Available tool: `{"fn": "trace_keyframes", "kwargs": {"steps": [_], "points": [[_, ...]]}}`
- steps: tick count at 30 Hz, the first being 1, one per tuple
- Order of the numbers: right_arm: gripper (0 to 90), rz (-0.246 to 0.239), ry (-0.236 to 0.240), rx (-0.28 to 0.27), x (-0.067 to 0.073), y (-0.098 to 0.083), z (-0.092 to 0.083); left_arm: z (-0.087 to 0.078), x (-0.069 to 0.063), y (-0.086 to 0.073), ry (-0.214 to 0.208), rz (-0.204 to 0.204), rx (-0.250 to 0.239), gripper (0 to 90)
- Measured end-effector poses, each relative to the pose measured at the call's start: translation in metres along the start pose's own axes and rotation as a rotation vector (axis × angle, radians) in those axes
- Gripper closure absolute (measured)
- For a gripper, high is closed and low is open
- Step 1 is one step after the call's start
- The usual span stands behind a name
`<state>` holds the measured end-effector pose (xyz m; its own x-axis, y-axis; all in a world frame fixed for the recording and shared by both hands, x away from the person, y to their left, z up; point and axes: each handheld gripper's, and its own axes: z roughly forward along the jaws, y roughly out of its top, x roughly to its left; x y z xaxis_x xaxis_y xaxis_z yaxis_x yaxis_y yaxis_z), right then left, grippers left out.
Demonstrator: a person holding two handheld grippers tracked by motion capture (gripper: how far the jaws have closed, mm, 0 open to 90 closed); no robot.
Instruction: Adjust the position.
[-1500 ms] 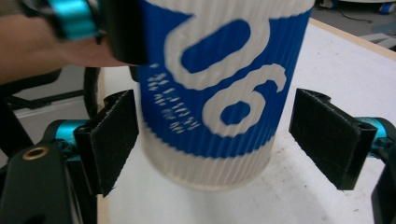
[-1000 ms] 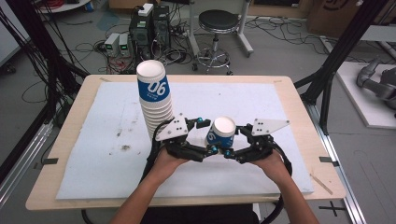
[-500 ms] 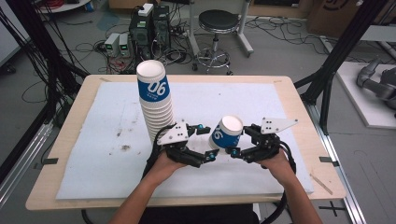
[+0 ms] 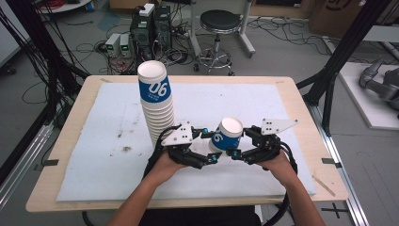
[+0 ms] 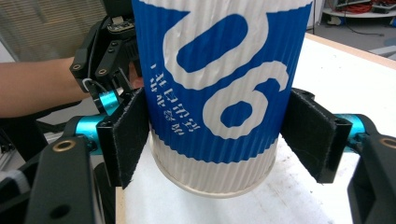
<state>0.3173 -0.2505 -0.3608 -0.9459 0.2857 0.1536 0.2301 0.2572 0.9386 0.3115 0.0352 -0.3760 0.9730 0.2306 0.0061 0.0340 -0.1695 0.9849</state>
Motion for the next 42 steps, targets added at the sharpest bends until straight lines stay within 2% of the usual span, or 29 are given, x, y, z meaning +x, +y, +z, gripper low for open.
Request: {"fn": "trace_keyframes", "kwargs": {"steps": [3, 6, 8, 11, 16, 17, 18, 20, 21, 22, 23, 24, 25, 30, 32, 35, 37, 42], "points": [[18.6, 0.006, -0.028, -0.014, 0.001, 0.001, 0.0, 0.0, 0.001, 0.0, 0.007, -0.01, -0.001, 30.1], [18.0, 0.004, -0.041, -0.032, 0.001, 0.003, -0.005, -0.002, 0.001, 0.0, 0.013, -0.01, 0.006, 30.1], [18.0, -0.005, -0.047, -0.035, 0.0, 0.007, -0.009, -0.002, 0.001, 0.0, 0.02, 0.004, 0.036, 30.1], [18.0, -0.033, -0.054, -0.016, 0.0, 0.02, -0.013, 0.002, -0.001, 0.001, 0.026, 0.044, 0.113, 30.2], [18.3, -0.089, -0.046, 0.069, 0.0, 0.039, -0.008, 0.007, -0.004, 0.002, 0.014, 0.067, 0.148, 30.2], [25.7, -0.103, -0.044, 0.092, 0.0, 0.041, -0.006, 0.008, -0.003, 0.002, 0.019, 0.067, 0.148, 30.2], [27.9, -0.107, -0.027, 0.102, 0.0, 0.042, -0.005, 0.007, -0.003, 0.002, 0.02, 0.069, 0.148, 30.2], [28.7, -0.096, -0.039, 0.106, 0.0, 0.043, -0.005, 0.006, -0.003, 0.001, 0.041, 0.052, 0.122, 29.5], [28.9, -0.083, -0.044, 0.098, 0.0, 0.043, -0.006, 0.005, -0.004, 0.001, 0.052, 0.03, 0.09, 28.5], [29.0, -0.083, -0.05, 0.088, 0.0, 0.042, -0.007, 0.003, -0.004, 0.0, 0.066, 0.018, 0.053, 33.4], [29.1, -0.081, -0.065, 0.077, 0.0, 0.041, -0.008, 0.002, -0.003, -0.001, 0.074, -0.001, 0.03, 30.5], [29.1, -0.071, -0.073, 0.066, -0.001, 0.04, -0.009, 0.003, -0.003, -0.003, 0.078, -0.024, 0.019, 25.9], [29.1, -0.059, -0.077, 0.049, -0.001, 0.038, -0.011, 0.004, -0.004, -0.006, 0.082, -0.025, 0.021, 23.1], [29.3, -0.004, -0.079, -0.042, -0.004, 0.032, -0.017, 0.015, -0.005, -0.015, 0.103, -0.038, 0.021, 18.4], [29.2, 0.018, -0.076, -0.056, -0.004, 0.03, -0.016, 0.019, -0.005, -0.014, 0.104, -0.048, -0.008, 16.3], [29.2, 0.026, -0.081, -0.064, -0.004, 0.027, -0.014, 0.023, -0.004, -0.011, 0.114, -0.043, -0.042, 14.9], [29.3, 0.035, -0.07, -0.071, -0.004, 0.026, -0.013, 0.025, -0.005, -0.009, 0.115, -0.031, -0.046, 14.9], [29.3, 0.039, -0.054, -0.07, -0.002, 0.026, -0.008, 0.028, -0.006, -0.008, 0.108, 0.005, -0.016, 17.3]]}}
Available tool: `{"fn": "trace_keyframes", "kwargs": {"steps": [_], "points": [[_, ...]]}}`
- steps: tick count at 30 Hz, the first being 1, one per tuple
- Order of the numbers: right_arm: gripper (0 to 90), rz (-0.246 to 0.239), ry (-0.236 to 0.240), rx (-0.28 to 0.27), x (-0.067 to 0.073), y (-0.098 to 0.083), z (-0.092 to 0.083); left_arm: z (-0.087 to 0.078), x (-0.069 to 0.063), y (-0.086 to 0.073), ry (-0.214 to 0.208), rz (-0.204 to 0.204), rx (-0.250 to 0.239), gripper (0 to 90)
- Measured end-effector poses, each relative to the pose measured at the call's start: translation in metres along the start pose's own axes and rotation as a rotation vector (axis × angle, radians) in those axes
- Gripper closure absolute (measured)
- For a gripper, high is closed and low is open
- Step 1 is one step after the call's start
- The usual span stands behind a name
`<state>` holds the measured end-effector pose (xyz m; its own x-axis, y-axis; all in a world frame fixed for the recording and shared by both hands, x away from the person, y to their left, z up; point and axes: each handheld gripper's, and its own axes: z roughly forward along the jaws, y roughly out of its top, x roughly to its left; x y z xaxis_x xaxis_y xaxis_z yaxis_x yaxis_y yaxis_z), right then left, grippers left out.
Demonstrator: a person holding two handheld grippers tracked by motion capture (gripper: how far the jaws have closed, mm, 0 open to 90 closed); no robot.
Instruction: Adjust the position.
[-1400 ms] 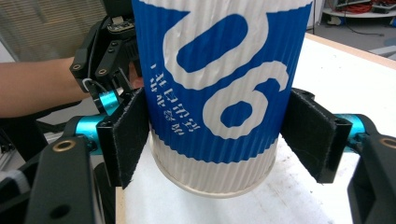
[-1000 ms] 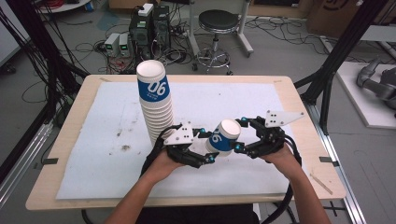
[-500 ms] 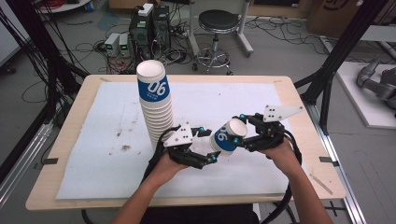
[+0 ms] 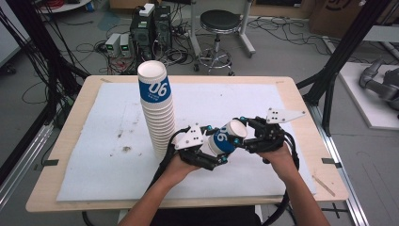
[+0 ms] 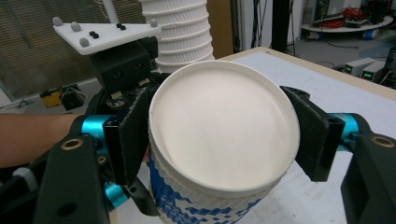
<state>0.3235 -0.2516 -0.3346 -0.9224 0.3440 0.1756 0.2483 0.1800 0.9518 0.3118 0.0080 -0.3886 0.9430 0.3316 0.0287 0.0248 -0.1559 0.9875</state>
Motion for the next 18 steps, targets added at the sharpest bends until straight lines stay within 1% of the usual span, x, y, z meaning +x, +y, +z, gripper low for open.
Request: {"fn": "trace_keyframes", "kwargs": {"steps": [2, 4, 6, 8, 10, 11, 12, 15, 16, 17, 18], "points": [[29.2, -0.004, -0.001, 0.012, 0.0, -0.001, 0.0, -0.002, 0.0, 0.0, -0.007, 0.005, 0.011, 20.3], [29.0, 0.002, 0.009, 0.024, -0.001, -0.002, -0.001, -0.004, 0.0, 0.001, -0.012, 0.029, 0.033, 22.8], [28.5, 0.02, 0.021, 0.039, -0.002, -0.003, -0.002, -0.006, -0.001, 0.002, -0.017, 0.049, 0.059, 24.0], [27.1, 0.006, 0.026, 0.063, -0.002, -0.005, -0.003, -0.007, -0.002, 0.002, -0.026, 0.049, 0.076, 25.2], [21.1, -0.035, -0.011, 0.085, 0.001, -0.004, -0.005, -0.008, -0.001, 0.003, -0.034, 0.051, 0.086, 25.6], [20.9, -0.052, -0.02, 0.099, 0.002, -0.003, -0.005, -0.008, 0.0, 0.003, -0.038, 0.053, 0.092, 25.7], [20.5, -0.065, -0.011, 0.117, 0.003, -0.002, -0.005, -0.008, 0.0, 0.004, -0.044, 0.052, 0.093, 25.7], [19.1, -0.103, 0.012, 0.173, 0.005, 0.004, -0.002, -0.01, 0.0, 0.009, -0.066, 0.08, 0.114, 26.4], [20.6, -0.122, 0.02, 0.194, 0.005, 0.005, 0.0, -0.011, 0.0, 0.01, -0.075, 0.085, 0.12, 26.5], [24.2, -0.138, 0.034, 0.214, 0.006, 0.006, 0.002, -0.011, 0.0, 0.012, -0.08, 0.094, 0.13, 26.5], [25.2, -0.152, 0.039, 0.224, 0.006, 0.007, 0.002, -0.012, 0.001, 0.013, -0.081, 0.1, 0.13, 26.5]]}}
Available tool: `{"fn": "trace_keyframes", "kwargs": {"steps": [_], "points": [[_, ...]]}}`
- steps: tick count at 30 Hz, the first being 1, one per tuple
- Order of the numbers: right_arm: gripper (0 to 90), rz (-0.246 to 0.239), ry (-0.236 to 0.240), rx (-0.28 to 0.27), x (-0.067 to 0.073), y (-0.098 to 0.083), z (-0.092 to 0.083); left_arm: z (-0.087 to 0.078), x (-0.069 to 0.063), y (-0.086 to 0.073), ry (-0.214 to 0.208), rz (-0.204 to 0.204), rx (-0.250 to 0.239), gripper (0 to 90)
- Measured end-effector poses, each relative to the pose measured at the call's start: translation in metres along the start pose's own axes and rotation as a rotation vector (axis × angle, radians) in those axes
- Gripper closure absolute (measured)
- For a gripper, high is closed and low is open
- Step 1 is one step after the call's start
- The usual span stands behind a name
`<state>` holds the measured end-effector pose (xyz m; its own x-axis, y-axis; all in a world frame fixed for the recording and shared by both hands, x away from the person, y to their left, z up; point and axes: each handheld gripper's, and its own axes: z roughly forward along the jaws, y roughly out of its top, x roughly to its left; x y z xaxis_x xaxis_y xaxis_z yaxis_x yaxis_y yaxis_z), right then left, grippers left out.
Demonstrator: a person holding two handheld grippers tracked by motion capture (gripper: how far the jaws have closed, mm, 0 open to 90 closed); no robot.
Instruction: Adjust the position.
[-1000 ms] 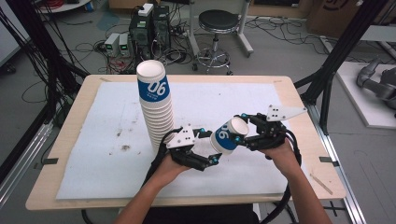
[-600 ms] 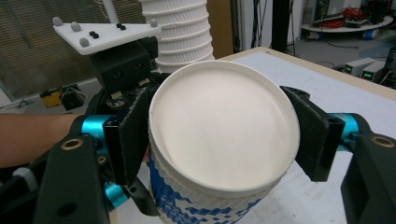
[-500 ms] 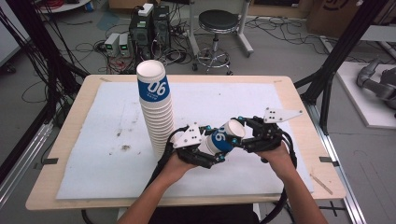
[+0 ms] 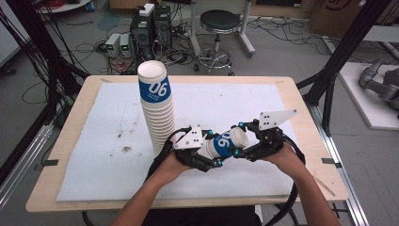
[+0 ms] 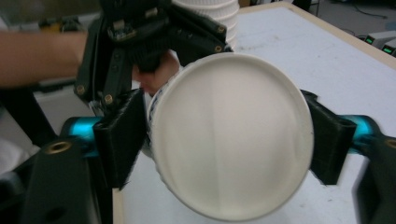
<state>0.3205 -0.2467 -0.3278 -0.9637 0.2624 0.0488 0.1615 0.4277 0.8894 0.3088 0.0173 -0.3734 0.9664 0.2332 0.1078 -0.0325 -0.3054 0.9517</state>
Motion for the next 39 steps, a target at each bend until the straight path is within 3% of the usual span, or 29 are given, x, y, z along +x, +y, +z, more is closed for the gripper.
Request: {"fn": "trace_keyframes", "kwargs": {"steps": [2, 4, 7, 16, 22, 27, 39], "points": [[26.2, 0.032, 0.021, -0.01, -0.003, 0.0, -0.002, -0.001, 0.0, 0.001, 0.01, -0.018, -0.025, 23.7], [27.2, 0.057, 0.03, -0.042, -0.004, -0.002, -0.003, 0.0, 0.0, -0.002, 0.023, -0.092, -0.093, 19.4], [28.2, 0.086, 0.031, -0.089, -0.003, -0.006, -0.004, 0.002, -0.001, -0.008, 0.03, -0.119, -0.133, 17.4], [28.9, 0.101, 0.011, -0.122, -0.001, -0.006, 0.003, 0.006, -0.002, -0.017, 0.047, -0.122, -0.136, 15.9], [29.0, 0.153, 0.058, -0.166, -0.003, -0.009, 0.0, -0.002, -0.008, -0.013, 0.08, -0.072, -0.188, 15.9], [29.0, 0.171, 0.042, -0.163, -0.006, -0.014, -0.004, -0.007, -0.009, -0.011, 0.116, -0.05, -0.211, 16.0], [29.1, 0.19, 0.045, -0.207, -0.006, -0.016, -0.007, 0.008, -0.008, -0.017, 0.06, -0.086, -0.157, 14.0]]}}
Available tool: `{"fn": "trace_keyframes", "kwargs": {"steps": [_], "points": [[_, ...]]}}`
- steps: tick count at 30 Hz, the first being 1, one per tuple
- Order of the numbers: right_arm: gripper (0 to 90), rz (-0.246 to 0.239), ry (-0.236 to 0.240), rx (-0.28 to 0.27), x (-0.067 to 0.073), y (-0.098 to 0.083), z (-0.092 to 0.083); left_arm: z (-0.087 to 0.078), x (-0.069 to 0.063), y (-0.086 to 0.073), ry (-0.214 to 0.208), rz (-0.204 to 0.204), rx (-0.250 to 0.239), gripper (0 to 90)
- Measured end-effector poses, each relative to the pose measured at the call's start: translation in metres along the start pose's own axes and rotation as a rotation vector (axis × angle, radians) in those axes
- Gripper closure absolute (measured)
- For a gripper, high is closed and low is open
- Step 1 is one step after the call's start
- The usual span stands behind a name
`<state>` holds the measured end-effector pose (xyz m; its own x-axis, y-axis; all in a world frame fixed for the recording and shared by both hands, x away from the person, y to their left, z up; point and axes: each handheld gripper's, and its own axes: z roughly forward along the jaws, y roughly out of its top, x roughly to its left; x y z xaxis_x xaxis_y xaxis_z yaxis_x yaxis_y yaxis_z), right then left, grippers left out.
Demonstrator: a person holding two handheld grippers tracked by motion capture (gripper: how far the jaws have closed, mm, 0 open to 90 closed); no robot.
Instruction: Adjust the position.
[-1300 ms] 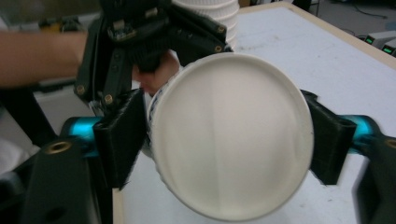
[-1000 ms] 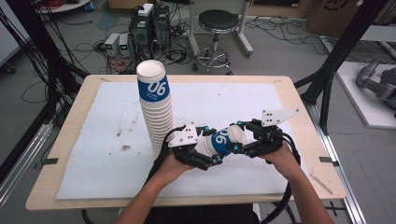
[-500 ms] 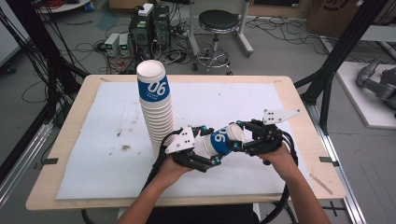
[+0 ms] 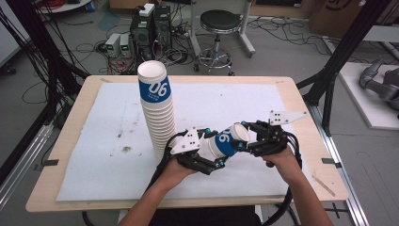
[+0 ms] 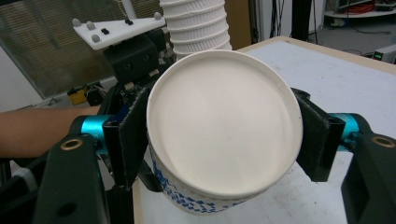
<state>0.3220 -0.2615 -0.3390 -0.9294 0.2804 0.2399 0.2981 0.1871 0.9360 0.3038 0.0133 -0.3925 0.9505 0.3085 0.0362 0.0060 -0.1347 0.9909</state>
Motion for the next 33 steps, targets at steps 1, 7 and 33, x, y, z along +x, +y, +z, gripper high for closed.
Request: {"fn": "trace_keyframes", "kwargs": {"steps": [1, 7, 33], "points": [[29.1, 0.003, 0.001, -0.003, 0.0, 0.0, 0.0, 0.0, 0.0, 0.0, 0.001, 0.003, 0.006, 14.0], [28.9, 0.017, 0.015, 0.001, -0.002, -0.002, -0.003, -0.006, 0.0, 0.007, -0.012, 0.07, 0.043, 22.5], [29.0, -0.17, 0.023, 0.204, 0.009, -0.001, 0.008, -0.01, 0.003, -0.001, -0.056, -0.01, 0.082, 14.0]]}}
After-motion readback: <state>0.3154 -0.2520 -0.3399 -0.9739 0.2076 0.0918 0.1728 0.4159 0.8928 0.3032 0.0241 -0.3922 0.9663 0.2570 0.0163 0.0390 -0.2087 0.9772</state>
